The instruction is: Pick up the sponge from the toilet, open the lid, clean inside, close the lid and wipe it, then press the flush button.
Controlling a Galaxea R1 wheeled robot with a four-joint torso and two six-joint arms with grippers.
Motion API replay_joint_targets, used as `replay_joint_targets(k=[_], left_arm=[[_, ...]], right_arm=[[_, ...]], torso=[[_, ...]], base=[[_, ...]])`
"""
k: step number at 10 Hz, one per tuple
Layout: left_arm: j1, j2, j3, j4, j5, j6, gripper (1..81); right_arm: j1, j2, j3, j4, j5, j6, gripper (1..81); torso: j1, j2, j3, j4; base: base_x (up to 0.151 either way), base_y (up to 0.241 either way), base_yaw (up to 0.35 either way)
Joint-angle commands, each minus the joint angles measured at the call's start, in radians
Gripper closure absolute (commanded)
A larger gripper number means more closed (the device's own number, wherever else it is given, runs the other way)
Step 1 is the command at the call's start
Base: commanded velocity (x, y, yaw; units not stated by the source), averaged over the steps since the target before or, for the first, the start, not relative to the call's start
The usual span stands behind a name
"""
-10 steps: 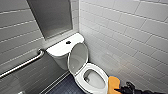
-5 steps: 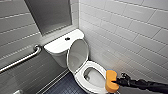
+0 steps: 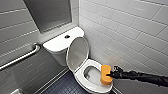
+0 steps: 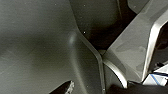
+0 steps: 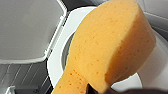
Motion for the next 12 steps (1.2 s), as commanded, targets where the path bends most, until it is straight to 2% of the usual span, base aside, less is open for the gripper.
replay_joint_targets(k=[1, 4, 5, 8, 9, 12], left_arm=[[0.014, 0.011, -0.001, -0.018, 0.096, 0.008, 1.0], [0.016, 0.015, -0.001, -0.018, 0.096, 0.008, 1.0], [0.016, 0.015, -0.001, -0.018, 0.096, 0.008, 1.0], [0.016, 0.022, -0.001, -0.018, 0.096, 0.008, 1.0], [0.016, 0.022, -0.001, -0.018, 0.096, 0.008, 1.0], [0.016, 0.028, -0.001, -0.018, 0.098, 0.008, 1.0]], right_arm=[[0.162, 0.065, -0.106, 0.015, -0.08, 0.005, 81.1], [0.243, 0.134, -0.158, 0.017, -0.105, 0.005, 81.1], [0.271, 0.142, -0.152, 0.021, -0.105, 0.005, 81.1], [0.306, 0.183, -0.152, 0.018, -0.139, 0.005, 81.1], [0.305, 0.191, -0.156, 0.015, -0.137, 0.005, 81.1], [0.305, 0.202, -0.17, 0.014, -0.134, 0.005, 81.1]], torso=[[0.0, 0.0, 0.0, 0.0], [0.0, 0.0, 0.0, 0.0], [0.065, -0.1, 0.0, 0.0], [0.095, -0.149, 0.0, 0.0], [0.053, -0.086, -0.043, 0.0], [0.082, -0.136, -0.125, 0.0]], base=[[0.0, 0.0, 0.0], [0.0, 0.0, 0.0], [0.0, 0.0, 0.0], [0.0, 0.0, 0.0], [0.0, 0.0, 0.0], [0.0, 0.0, 0.0]])
